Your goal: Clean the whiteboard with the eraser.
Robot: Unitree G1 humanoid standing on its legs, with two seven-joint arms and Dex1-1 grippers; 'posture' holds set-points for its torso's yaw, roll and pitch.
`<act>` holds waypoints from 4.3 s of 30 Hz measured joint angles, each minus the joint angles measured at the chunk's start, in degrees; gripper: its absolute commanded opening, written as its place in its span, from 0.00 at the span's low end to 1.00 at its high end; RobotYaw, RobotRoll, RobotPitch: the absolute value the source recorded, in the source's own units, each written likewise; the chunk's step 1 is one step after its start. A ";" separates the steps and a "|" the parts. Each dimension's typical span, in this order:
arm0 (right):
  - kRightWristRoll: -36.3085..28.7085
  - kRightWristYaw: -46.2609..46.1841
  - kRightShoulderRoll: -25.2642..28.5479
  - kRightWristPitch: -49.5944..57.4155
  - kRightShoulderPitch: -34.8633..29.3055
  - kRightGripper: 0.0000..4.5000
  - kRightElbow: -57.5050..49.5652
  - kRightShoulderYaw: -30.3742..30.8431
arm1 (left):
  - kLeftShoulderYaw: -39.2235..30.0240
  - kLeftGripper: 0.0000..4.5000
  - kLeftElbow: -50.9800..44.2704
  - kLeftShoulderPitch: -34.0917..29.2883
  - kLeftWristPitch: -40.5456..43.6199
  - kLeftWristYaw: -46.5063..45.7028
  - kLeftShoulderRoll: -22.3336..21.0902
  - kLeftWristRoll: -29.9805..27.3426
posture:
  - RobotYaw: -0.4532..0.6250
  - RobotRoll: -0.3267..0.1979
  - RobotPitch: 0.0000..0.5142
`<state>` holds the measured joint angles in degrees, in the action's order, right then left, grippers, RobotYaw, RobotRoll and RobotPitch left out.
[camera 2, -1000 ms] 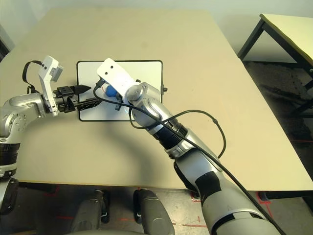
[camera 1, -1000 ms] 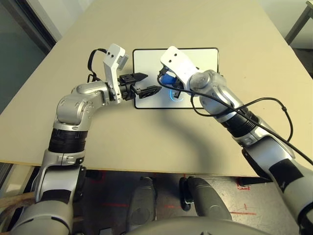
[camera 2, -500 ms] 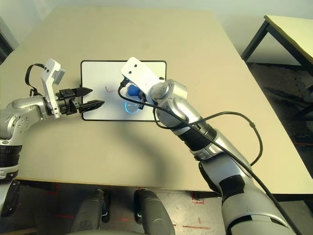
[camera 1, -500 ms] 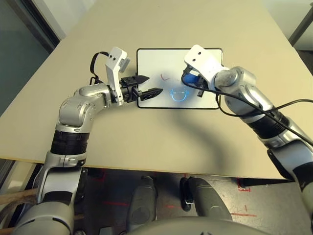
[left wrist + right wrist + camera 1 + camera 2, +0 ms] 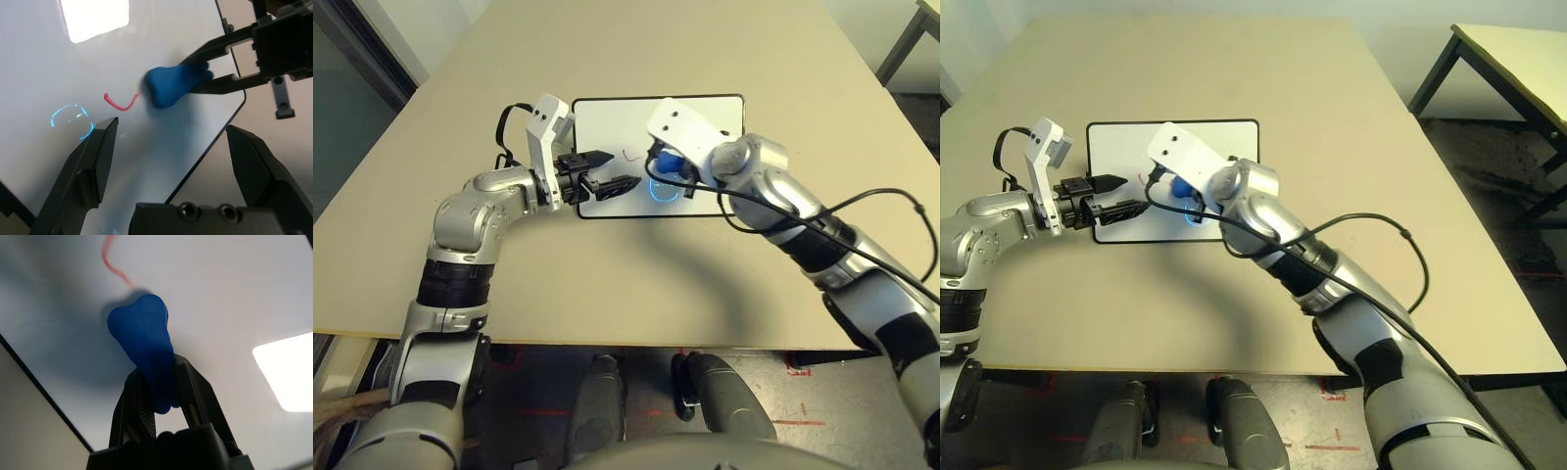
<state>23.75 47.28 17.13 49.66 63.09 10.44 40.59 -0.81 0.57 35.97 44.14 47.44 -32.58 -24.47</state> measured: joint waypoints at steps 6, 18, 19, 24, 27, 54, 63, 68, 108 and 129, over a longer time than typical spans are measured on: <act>1.11 -0.38 -3.45 -3.56 3.08 0.17 5.91 0.33 | -0.02 1.00 -0.32 -0.30 0.13 -0.42 0.22 -0.08 | 0.38 0.62 0.28; 3.35 4.75 10.37 -3.05 -2.98 0.17 -4.86 0.16 | 0.59 1.00 0.75 0.25 -0.05 0.34 0.14 -0.01 | 0.32 0.62 0.27; 3.54 5.22 10.84 -2.59 -3.06 0.17 -5.30 0.16 | 0.82 1.00 1.09 0.48 -0.14 0.54 0.17 0.02 | 0.32 0.62 0.27; 4.42 6.22 10.86 -1.61 -3.00 0.17 -5.41 0.16 | 1.77 1.00 2.68 1.86 -1.09 1.32 0.32 0.16 | 0.32 0.62 0.26; 4.86 6.22 9.24 -1.41 -2.34 0.17 -4.29 0.16 | 1.80 1.00 3.23 2.11 -1.35 1.39 0.34 0.20 | 0.33 0.62 0.26; 6.89 1.69 -7.49 -13.92 10.32 0.17 16.71 -0.07 | 1.46 1.00 2.36 1.01 -1.11 0.72 -0.59 -0.02 | 0.38 0.62 0.25; 9.76 6.60 -3.35 -13.55 2.90 0.17 7.22 1.88 | 1.09 1.00 6.46 3.44 -1.86 2.05 -4.86 0.96 | 0.36 0.62 0.25; 10.18 6.80 -3.21 -14.51 3.95 0.17 10.06 1.34 | 1.13 1.00 8.61 4.09 -2.72 2.93 -5.46 2.01 | 0.36 0.62 0.25; 12.44 5.98 -6.76 -16.38 8.15 0.17 14.70 -3.22 | 1.09 1.00 4.27 1.02 0.16 2.20 -4.16 1.42 | 0.37 0.62 0.26; 13.17 5.58 -6.46 -17.25 9.30 0.17 16.62 -3.51 | 1.02 1.00 4.22 0.84 0.62 2.31 -4.10 1.39 | 0.36 0.62 0.25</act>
<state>36.92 52.86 10.66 32.41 72.39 27.05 37.09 0.21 4.79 36.81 44.76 49.75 -36.68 -23.08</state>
